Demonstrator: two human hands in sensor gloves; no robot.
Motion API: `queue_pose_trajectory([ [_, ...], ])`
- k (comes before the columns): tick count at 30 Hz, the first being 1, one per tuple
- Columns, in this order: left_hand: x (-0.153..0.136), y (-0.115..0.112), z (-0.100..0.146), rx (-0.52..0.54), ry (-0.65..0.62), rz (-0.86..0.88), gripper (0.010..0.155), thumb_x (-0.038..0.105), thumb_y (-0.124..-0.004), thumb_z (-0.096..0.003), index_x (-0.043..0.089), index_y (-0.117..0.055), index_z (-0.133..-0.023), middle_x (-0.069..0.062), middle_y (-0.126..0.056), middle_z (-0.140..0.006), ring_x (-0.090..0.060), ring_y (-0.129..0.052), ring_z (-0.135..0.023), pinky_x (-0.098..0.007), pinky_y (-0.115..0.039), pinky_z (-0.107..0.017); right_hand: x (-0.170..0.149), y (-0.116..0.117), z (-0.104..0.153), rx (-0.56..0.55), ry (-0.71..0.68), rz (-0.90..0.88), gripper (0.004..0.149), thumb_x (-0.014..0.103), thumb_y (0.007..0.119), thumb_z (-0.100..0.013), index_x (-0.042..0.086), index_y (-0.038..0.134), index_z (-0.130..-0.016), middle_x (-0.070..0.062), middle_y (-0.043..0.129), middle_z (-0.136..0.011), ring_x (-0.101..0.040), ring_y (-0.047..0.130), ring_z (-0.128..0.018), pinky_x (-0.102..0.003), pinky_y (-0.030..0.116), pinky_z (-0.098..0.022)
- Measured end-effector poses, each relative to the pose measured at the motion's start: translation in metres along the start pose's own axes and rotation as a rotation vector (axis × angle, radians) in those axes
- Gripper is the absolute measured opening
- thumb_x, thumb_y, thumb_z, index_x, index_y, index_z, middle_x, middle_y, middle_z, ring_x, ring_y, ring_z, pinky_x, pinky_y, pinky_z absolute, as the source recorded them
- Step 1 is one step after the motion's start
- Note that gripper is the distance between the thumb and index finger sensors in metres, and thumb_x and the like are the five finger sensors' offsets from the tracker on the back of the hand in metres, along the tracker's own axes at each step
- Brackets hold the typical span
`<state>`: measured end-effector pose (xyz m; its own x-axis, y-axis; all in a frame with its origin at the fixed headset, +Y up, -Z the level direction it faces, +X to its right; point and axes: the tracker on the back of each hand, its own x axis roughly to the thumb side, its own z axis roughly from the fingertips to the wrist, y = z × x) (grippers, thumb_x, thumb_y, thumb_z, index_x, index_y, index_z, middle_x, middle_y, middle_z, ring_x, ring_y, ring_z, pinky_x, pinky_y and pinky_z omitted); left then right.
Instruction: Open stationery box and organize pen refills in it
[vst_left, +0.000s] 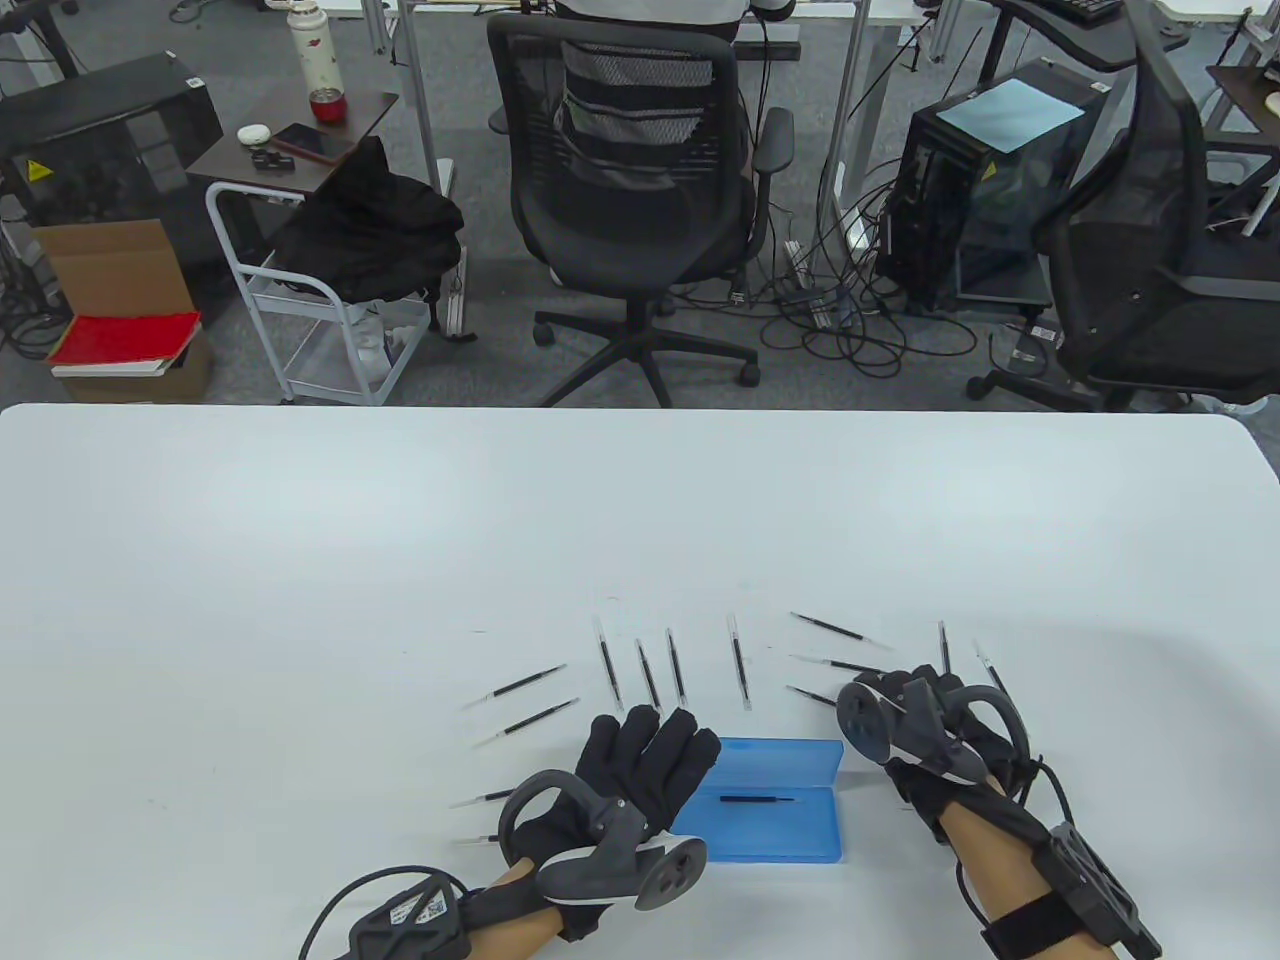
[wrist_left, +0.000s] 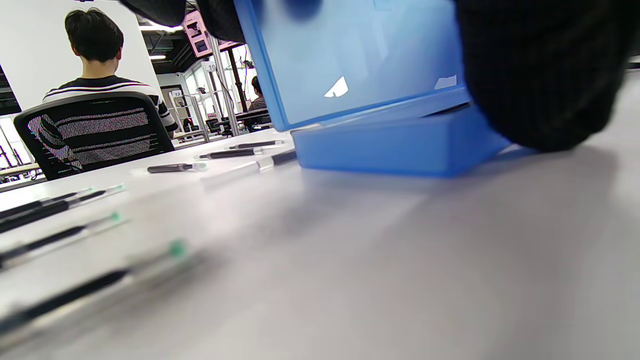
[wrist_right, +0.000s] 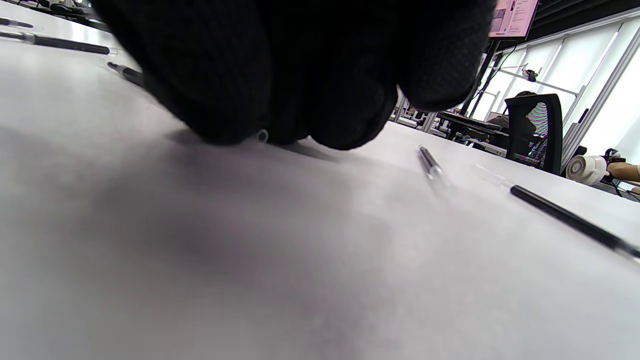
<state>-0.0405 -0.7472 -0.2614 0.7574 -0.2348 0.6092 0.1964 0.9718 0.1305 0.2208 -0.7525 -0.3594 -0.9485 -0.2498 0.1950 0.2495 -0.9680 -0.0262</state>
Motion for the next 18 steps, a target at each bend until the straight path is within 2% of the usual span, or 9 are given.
queue_pose_trajectory([
  [18,0.0004,0.0001,-0.0002,0.001,0.000,-0.004,0.119,0.066,-0.083,-0.0383,0.018,-0.010,-0.119,-0.015,-0.017,-0.128,-0.050,-0.041,-0.116,-0.068,-0.046,-0.082,-0.0049,-0.0017,0.0003,-0.011,0.003,-0.027,0.061,0.032,0.097,-0.039,0.015,0.081,-0.096,-0.002,0.105,-0.070,-0.029,0.103,-0.064,-0.057,0.082,-0.061],
])
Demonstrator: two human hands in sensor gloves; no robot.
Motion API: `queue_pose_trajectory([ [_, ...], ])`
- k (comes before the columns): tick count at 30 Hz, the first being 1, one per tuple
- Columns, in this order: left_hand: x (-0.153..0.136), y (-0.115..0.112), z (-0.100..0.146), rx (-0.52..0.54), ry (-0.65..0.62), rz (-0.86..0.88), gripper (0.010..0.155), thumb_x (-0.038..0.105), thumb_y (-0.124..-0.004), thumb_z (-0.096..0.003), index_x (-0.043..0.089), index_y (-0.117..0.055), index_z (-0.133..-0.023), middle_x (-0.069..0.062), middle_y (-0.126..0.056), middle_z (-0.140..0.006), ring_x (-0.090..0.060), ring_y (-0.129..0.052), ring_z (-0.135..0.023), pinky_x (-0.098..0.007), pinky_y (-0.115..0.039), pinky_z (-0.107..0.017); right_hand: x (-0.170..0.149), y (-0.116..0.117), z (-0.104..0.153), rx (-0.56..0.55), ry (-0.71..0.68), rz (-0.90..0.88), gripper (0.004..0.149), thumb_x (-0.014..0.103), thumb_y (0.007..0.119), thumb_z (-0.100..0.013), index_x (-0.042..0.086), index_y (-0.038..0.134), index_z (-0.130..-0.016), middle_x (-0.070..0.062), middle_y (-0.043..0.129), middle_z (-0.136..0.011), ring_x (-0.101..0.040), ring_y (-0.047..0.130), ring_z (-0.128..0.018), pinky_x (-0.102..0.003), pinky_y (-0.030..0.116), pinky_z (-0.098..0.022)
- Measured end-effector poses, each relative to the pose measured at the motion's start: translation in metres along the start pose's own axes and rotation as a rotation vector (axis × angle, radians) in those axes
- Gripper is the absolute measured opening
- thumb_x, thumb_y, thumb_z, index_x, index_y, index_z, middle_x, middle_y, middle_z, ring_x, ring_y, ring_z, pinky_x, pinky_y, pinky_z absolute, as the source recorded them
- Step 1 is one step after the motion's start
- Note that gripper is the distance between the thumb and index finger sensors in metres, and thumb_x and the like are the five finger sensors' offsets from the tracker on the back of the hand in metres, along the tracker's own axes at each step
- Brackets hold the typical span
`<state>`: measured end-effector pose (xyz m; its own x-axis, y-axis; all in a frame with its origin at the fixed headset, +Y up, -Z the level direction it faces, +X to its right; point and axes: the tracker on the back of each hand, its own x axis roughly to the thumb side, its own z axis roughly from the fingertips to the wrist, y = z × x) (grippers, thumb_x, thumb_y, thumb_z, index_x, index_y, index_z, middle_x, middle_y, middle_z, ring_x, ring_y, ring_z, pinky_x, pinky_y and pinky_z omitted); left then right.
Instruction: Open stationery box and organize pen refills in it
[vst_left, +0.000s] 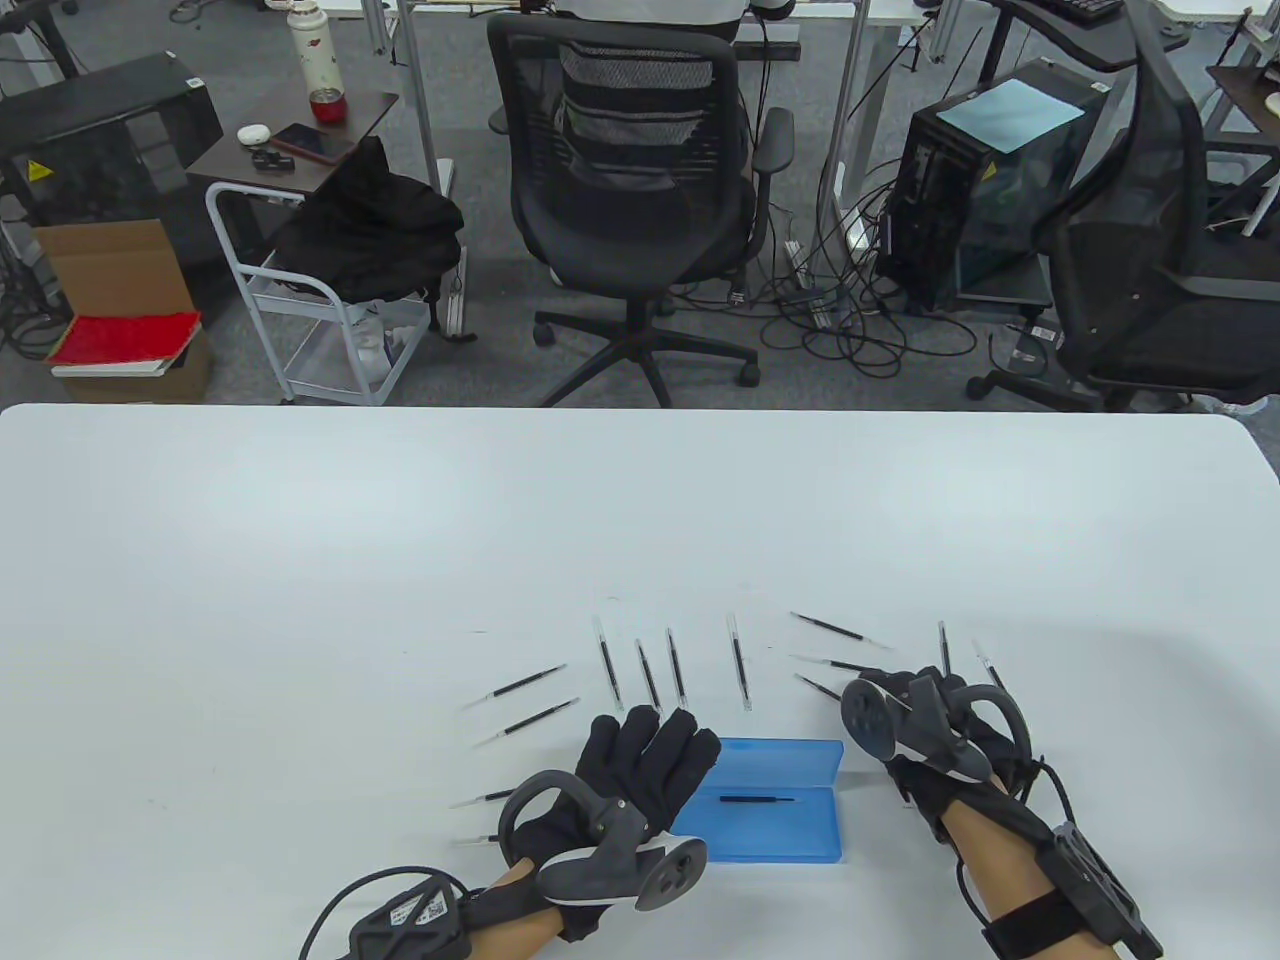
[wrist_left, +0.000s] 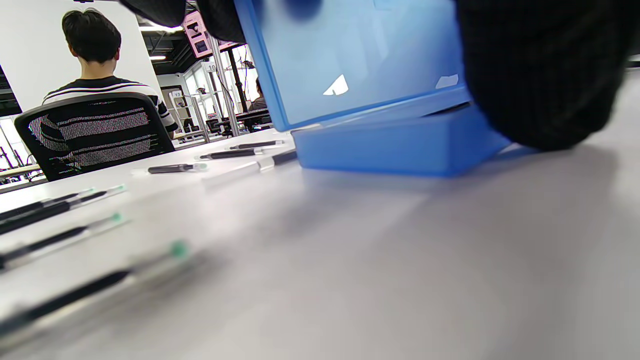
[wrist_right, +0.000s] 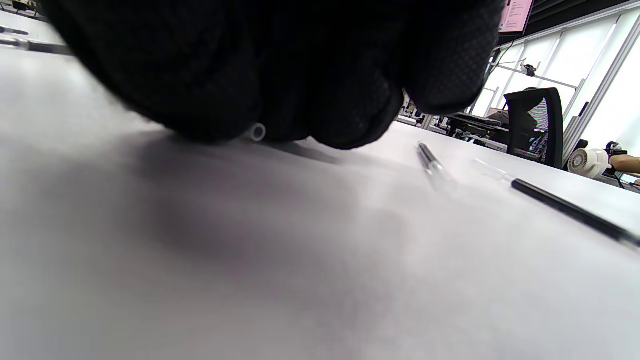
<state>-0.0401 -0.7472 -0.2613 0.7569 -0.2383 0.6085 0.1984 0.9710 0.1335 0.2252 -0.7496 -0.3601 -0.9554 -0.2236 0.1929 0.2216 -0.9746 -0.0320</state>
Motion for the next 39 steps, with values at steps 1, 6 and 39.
queue_pose_trajectory([
  [1,0.000,0.000,0.000,0.000,0.000,0.000,0.119,0.066,-0.083,-0.0384,0.017,-0.010,-0.119,-0.015,-0.017,-0.128,-0.050,-0.041,-0.116,-0.068,-0.046,-0.082,-0.001,-0.001,0.001,-0.011,0.000,-0.005,0.062,0.033,0.097,-0.039,0.015,0.081,-0.096,-0.002,0.104,-0.070,-0.029,0.103,-0.064,-0.057,0.082,-0.061],
  [6,0.000,0.000,0.000,0.000,0.000,0.000,0.119,0.066,-0.083,-0.0384,0.018,-0.010,-0.119,-0.015,-0.017,-0.128,-0.050,-0.041,-0.116,-0.068,-0.046,-0.082,-0.003,-0.010,0.007,-0.056,-0.015,-0.022,0.062,0.033,0.097,-0.038,0.015,0.081,-0.096,-0.002,0.104,-0.071,-0.029,0.102,-0.064,-0.057,0.082,-0.061],
  [39,-0.003,-0.002,0.000,-0.011,-0.004,0.025,0.119,0.066,-0.083,-0.0381,0.019,-0.009,-0.119,-0.014,-0.015,-0.128,-0.050,-0.039,-0.117,-0.068,-0.045,-0.082,0.060,-0.077,0.096,-0.350,-0.394,-0.119,0.062,0.033,0.096,-0.038,0.017,0.081,-0.095,-0.001,0.103,-0.070,-0.027,0.103,-0.064,-0.055,0.082,-0.061],
])
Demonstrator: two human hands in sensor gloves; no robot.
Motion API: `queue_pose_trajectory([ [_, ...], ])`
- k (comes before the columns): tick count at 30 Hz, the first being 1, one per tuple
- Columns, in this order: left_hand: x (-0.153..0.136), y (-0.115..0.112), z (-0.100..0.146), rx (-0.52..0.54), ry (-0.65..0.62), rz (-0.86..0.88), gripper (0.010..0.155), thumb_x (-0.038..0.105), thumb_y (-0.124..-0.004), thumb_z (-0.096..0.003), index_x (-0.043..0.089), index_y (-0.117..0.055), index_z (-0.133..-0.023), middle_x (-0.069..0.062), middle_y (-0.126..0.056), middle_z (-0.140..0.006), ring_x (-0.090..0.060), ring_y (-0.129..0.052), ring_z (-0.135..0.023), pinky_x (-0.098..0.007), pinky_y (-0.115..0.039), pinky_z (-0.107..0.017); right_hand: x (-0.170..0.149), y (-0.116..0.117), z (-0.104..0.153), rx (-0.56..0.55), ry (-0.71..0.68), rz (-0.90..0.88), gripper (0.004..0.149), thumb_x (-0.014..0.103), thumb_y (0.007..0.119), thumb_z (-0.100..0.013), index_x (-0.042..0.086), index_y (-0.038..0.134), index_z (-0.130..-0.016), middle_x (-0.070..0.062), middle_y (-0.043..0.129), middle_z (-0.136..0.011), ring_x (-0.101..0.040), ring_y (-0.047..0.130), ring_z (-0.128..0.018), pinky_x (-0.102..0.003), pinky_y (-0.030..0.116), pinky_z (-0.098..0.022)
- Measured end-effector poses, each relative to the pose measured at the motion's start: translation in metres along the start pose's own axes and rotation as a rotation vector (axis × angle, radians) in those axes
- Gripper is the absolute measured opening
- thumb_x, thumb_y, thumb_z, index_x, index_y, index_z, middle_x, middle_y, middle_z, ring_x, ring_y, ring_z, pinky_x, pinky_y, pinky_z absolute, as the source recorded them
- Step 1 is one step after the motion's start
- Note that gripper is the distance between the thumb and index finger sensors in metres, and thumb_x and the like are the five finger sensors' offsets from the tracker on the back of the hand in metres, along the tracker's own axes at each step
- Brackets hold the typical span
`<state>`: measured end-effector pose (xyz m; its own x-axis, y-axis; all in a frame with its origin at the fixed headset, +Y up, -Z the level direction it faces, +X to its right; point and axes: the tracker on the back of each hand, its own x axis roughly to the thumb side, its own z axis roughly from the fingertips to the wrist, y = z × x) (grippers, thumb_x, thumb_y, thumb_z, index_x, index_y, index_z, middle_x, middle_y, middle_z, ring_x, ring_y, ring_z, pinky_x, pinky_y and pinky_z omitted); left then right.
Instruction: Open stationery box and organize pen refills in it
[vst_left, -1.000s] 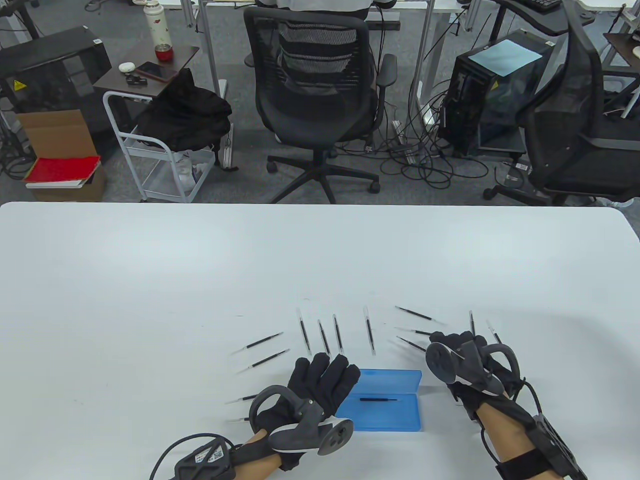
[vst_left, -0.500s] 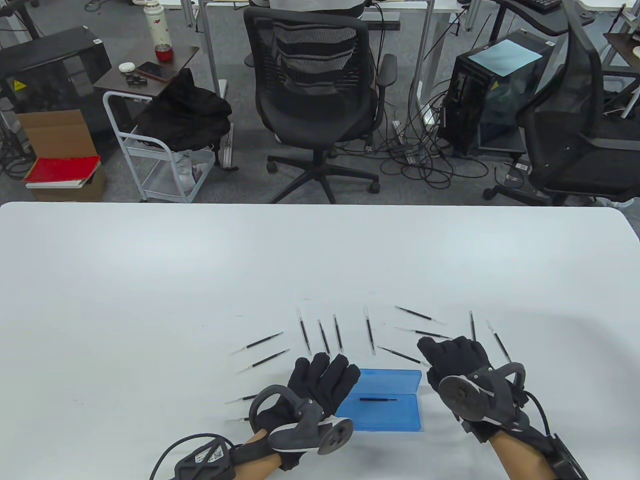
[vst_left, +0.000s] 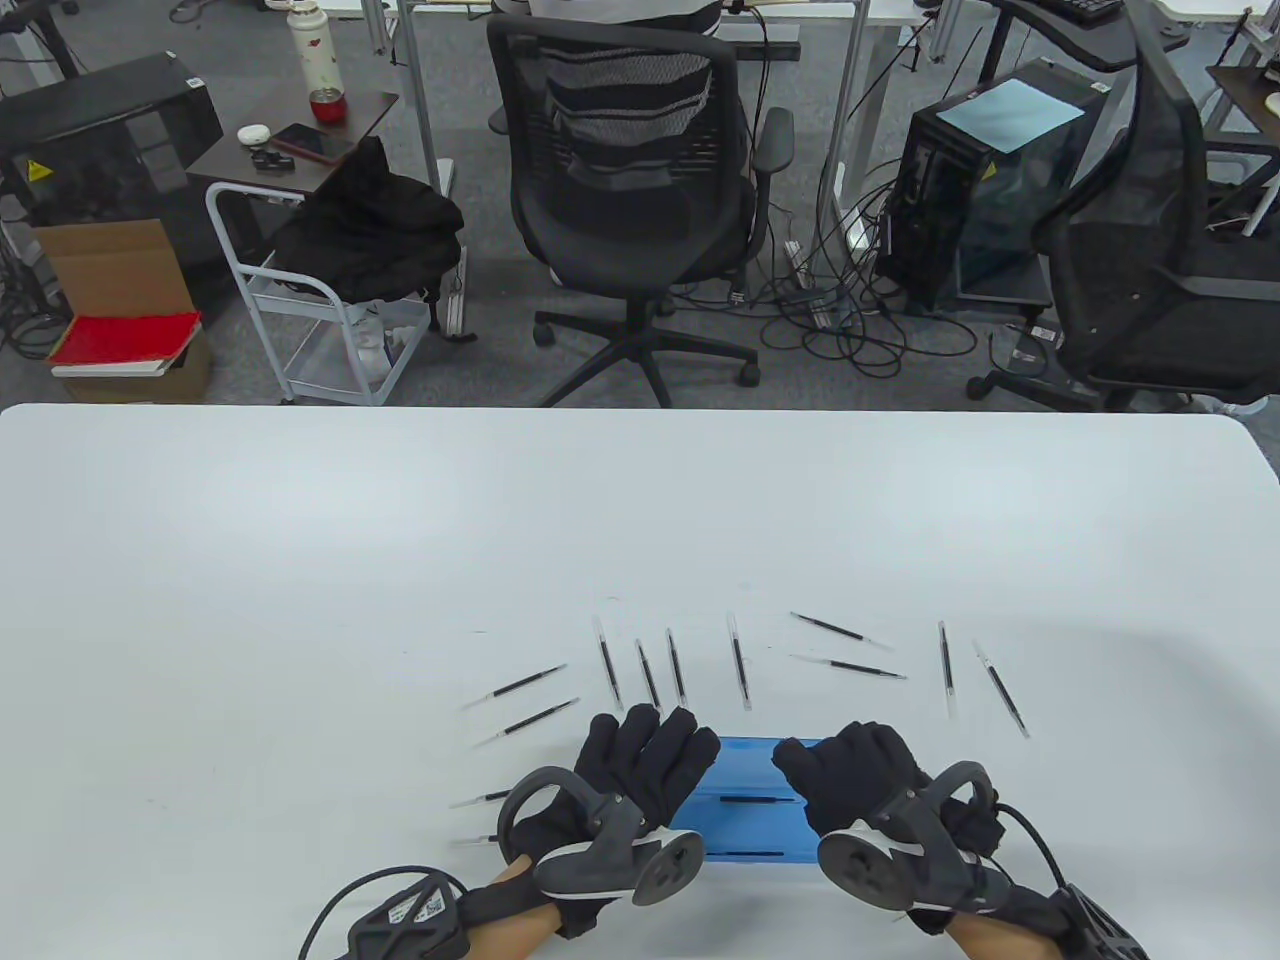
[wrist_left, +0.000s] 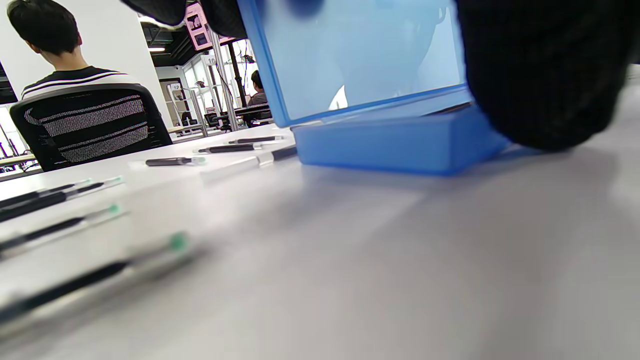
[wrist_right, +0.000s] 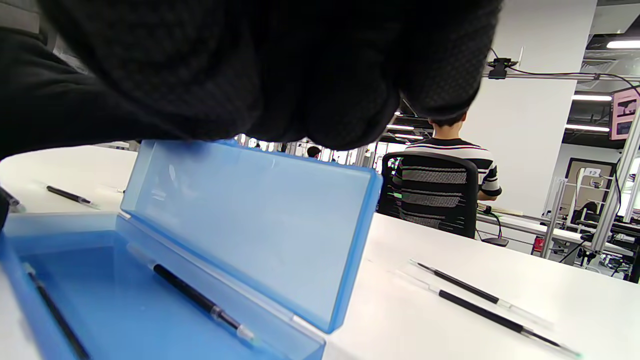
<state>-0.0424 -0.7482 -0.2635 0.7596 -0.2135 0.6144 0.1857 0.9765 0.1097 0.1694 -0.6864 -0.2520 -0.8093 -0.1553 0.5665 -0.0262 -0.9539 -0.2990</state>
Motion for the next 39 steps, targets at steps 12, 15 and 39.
queue_pose_trajectory([
  [12,0.000,0.000,0.000,0.004,0.000,-0.007,0.119,0.066,-0.083,-0.0381,0.018,-0.009,-0.119,-0.014,-0.016,-0.128,-0.050,-0.040,-0.117,-0.068,-0.045,-0.082,-0.041,-0.015,0.000,-0.068,0.167,-0.023,0.061,0.032,0.096,-0.038,0.017,0.081,-0.096,-0.001,0.103,-0.070,-0.028,0.102,-0.064,-0.056,0.082,-0.062],
  [15,0.000,0.000,0.000,0.005,0.000,-0.008,0.119,0.066,-0.083,-0.0382,0.018,-0.009,-0.119,-0.014,-0.016,-0.128,-0.050,-0.040,-0.117,-0.068,-0.045,-0.082,-0.060,-0.018,0.000,-0.079,0.253,-0.018,0.061,0.032,0.096,-0.039,0.017,0.081,-0.096,-0.001,0.103,-0.070,-0.028,0.102,-0.064,-0.056,0.081,-0.062],
  [39,0.002,0.000,0.001,0.011,-0.004,-0.020,0.119,0.066,-0.083,-0.0386,0.018,-0.009,-0.119,-0.014,-0.016,-0.128,-0.050,-0.040,-0.117,-0.068,-0.045,-0.082,-0.124,0.082,-0.066,0.306,0.316,0.160,0.057,0.030,0.097,-0.037,0.027,0.084,-0.093,-0.003,0.103,-0.084,-0.030,0.099,-0.078,-0.055,0.077,-0.068],
])
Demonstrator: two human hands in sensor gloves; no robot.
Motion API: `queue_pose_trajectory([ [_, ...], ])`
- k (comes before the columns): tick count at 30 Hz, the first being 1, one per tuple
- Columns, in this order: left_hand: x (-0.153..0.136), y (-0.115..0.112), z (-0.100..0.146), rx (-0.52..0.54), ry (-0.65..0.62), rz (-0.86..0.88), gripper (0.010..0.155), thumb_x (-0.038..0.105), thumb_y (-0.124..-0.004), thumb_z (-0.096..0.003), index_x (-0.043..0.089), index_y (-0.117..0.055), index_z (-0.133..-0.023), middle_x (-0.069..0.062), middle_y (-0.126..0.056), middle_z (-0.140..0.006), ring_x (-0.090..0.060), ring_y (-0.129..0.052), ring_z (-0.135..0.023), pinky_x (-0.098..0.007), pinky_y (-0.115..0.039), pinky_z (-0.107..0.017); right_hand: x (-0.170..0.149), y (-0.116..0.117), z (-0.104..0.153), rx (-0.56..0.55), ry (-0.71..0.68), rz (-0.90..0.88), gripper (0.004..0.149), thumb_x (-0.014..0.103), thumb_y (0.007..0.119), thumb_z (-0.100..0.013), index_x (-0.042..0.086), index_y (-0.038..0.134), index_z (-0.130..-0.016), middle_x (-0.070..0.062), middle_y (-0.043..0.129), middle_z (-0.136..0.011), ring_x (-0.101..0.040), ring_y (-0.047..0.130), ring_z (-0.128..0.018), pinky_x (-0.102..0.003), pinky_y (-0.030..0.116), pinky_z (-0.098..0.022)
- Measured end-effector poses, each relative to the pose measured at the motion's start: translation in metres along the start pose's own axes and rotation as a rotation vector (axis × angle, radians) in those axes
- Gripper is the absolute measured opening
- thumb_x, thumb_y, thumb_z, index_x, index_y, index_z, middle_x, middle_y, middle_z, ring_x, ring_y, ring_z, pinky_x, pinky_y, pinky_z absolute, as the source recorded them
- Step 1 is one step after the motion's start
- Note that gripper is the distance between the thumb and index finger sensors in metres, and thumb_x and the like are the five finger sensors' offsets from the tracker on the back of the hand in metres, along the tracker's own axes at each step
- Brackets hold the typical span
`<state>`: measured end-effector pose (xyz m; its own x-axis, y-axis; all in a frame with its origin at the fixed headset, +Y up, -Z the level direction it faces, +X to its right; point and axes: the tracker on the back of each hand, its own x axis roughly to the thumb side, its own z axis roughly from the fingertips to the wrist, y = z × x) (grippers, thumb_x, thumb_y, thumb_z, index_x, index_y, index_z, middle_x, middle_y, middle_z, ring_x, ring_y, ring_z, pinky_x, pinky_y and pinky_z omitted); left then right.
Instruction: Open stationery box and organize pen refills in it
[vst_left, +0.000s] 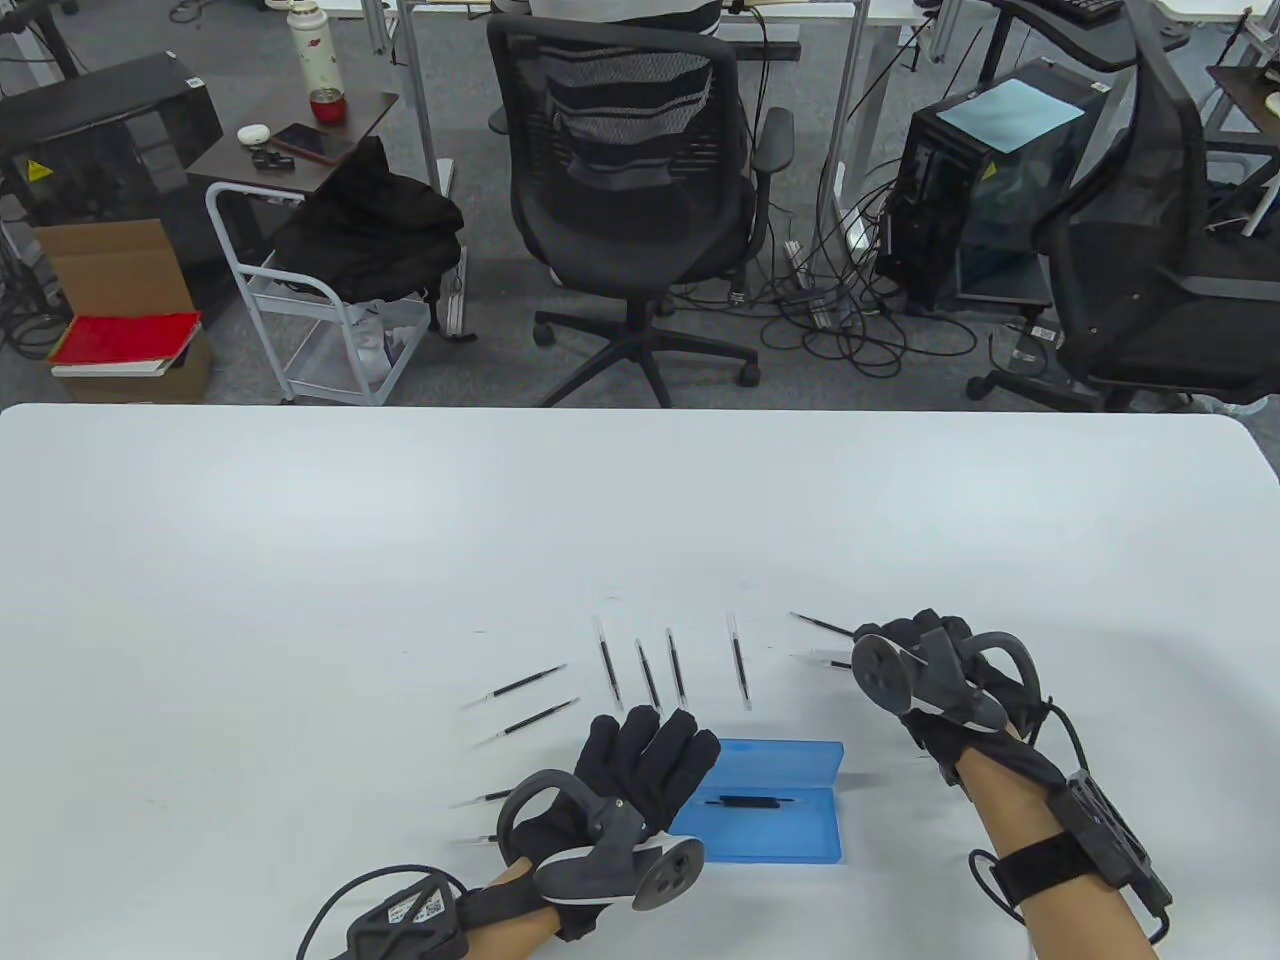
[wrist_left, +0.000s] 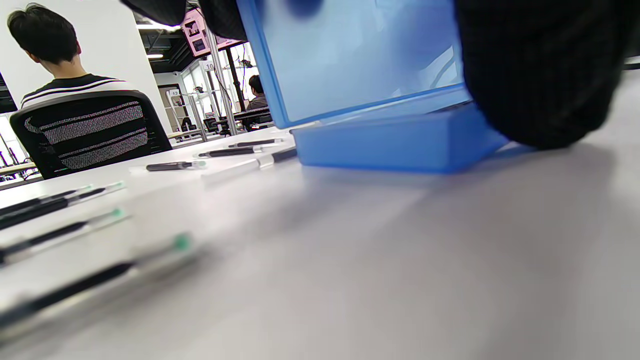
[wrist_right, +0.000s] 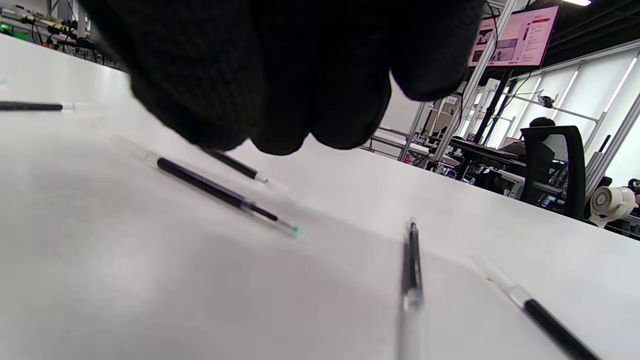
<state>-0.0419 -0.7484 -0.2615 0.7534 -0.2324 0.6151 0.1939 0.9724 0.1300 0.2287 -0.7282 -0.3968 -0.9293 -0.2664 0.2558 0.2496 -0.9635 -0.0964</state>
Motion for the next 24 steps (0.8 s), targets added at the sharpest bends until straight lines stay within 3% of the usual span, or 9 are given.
queue_pose_trajectory([
  [12,0.000,0.000,0.000,-0.001,-0.003,0.001,0.119,0.065,-0.083,-0.0388,0.018,-0.009,-0.119,-0.014,-0.016,-0.128,-0.050,-0.040,-0.117,-0.068,-0.045,-0.082,0.013,0.020,-0.011,0.029,-0.032,0.085,0.055,0.030,0.097,-0.036,0.029,0.087,-0.090,0.000,0.105,-0.079,-0.027,0.100,-0.075,-0.053,0.077,-0.068],
  [24,0.000,0.000,0.000,-0.002,-0.004,0.001,0.119,0.065,-0.083,-0.0387,0.018,-0.009,-0.119,-0.014,-0.015,-0.128,-0.050,-0.040,-0.117,-0.068,-0.045,-0.082,0.014,0.019,-0.012,0.048,-0.041,0.070,0.050,0.029,0.096,-0.037,0.027,0.087,-0.087,0.002,0.107,-0.071,-0.026,0.103,-0.070,-0.054,0.080,-0.066],
])
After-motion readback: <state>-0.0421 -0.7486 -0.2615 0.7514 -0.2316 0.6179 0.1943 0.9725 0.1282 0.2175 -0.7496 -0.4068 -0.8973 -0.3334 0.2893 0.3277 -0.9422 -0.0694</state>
